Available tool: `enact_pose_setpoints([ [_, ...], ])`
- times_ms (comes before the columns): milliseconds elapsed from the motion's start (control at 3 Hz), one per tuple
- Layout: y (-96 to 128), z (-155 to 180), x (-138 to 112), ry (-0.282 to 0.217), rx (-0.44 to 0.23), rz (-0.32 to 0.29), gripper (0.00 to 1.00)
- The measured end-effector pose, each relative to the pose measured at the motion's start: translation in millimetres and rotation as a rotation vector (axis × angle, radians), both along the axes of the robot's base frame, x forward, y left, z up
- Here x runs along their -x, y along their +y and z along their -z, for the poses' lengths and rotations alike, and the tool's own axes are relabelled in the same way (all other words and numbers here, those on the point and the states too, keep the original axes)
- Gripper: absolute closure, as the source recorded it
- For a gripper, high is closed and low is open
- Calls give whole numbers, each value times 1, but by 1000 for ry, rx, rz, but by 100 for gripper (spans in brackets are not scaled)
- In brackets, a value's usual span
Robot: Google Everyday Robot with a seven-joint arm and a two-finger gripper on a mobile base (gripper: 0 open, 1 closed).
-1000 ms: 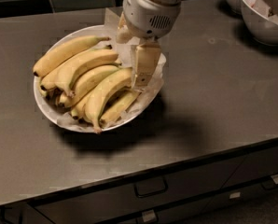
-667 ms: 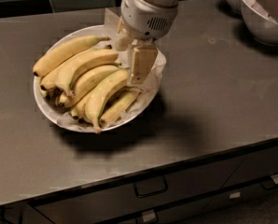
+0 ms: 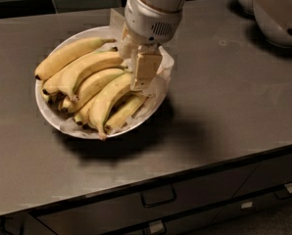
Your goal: Pick banana from white bowl
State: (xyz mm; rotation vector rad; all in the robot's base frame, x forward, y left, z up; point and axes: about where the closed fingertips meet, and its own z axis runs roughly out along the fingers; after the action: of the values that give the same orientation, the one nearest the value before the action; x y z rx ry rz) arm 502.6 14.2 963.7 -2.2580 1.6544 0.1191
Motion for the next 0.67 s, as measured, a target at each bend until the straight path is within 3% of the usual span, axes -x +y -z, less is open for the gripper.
enact_pose_setpoints([
  [667, 4, 8, -3, 14, 3, 1, 41],
])
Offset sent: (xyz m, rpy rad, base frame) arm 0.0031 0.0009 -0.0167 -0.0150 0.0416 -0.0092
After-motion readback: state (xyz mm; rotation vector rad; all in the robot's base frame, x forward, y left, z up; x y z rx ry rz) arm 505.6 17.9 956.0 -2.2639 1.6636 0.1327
